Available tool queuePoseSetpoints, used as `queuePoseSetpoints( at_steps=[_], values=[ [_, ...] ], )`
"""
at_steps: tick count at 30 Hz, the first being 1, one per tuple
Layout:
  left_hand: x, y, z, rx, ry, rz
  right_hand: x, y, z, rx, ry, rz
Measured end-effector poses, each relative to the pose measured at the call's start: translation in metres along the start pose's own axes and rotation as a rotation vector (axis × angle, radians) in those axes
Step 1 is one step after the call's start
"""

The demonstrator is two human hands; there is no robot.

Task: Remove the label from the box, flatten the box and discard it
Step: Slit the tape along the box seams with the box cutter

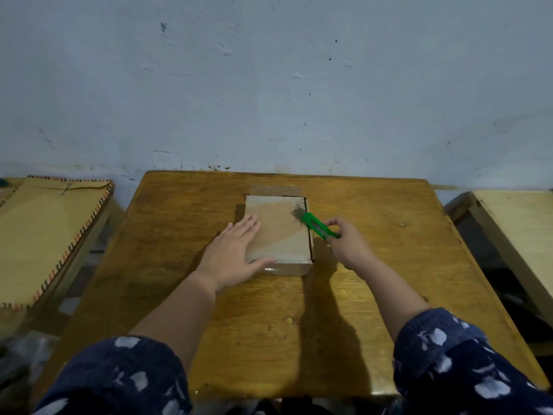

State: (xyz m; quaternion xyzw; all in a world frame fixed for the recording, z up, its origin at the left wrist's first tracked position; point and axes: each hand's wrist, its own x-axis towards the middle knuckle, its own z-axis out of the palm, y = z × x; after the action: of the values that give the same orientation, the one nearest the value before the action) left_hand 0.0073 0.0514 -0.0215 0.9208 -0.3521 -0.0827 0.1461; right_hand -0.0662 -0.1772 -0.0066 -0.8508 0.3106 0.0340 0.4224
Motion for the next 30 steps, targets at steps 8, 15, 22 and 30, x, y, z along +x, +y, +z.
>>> queuePoseSetpoints(
  at_steps=[8, 15, 22, 30],
  values=[
    [-0.009, -0.033, 0.004, 0.105, -0.018, 0.167, -0.07, -0.005, 0.032, -0.36, 0.303, -0.392],
    [-0.009, -0.035, 0.011, 0.032, -0.006, 0.159, -0.094, -0.001, 0.062, -0.545, 0.377, -0.593],
    [-0.009, -0.034, 0.014, 0.063, 0.018, 0.159, -0.092, -0.007, 0.068, -0.666, 0.443, -0.613],
    [-0.008, -0.032, 0.013, 0.122, 0.006, 0.149, -0.091, -0.006, 0.064, -0.769, 0.444, -0.691]
  ],
)
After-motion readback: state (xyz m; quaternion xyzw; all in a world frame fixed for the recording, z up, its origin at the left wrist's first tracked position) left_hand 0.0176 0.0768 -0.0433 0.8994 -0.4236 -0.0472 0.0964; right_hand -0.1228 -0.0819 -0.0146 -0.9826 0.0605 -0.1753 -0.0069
